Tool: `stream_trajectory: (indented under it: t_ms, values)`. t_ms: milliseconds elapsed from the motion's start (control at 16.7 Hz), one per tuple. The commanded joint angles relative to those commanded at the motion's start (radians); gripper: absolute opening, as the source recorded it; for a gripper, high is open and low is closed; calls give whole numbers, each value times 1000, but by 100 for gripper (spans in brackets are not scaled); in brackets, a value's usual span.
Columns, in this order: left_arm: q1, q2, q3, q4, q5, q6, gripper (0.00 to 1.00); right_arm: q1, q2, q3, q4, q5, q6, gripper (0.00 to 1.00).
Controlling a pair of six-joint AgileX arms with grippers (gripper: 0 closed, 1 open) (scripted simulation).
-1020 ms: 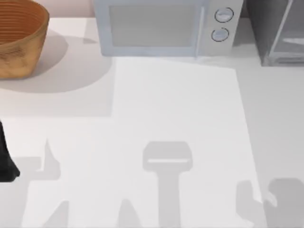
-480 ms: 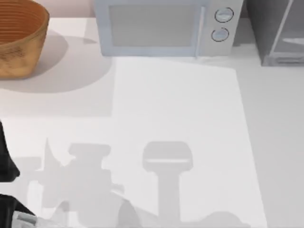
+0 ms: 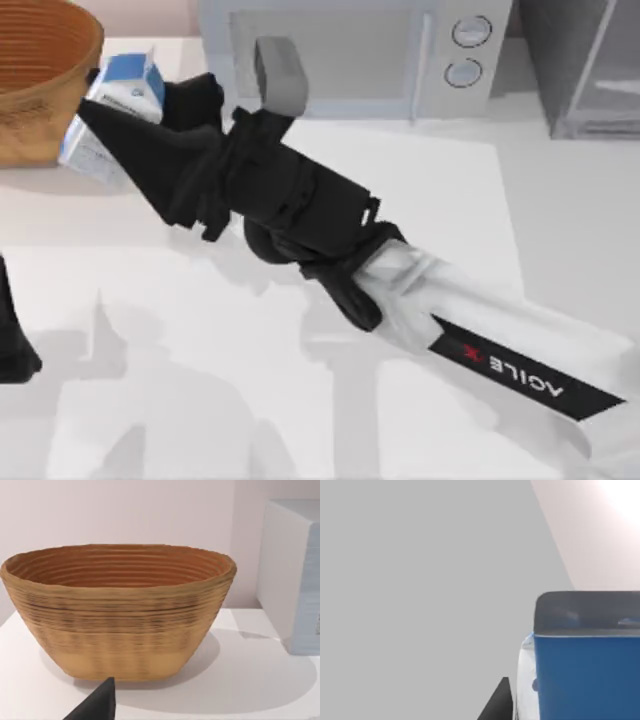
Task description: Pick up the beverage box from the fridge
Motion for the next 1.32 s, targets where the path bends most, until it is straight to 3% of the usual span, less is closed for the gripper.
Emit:
stream_trajectory:
  t_ms: [360, 660, 960, 1320]
  values:
    - [0, 0, 0, 0, 0, 0, 100, -408, 134, 735, -208, 99, -421, 0]
    - [0, 0, 0, 0, 0, 0, 100, -650, 215, 1168, -334, 157, -671, 0]
    - [0, 0, 0, 0, 0, 0, 100, -774, 257, 1390, -398, 187, -798, 0]
    - [0, 0, 0, 0, 0, 0, 100, -785, 261, 1410, -404, 189, -810, 0]
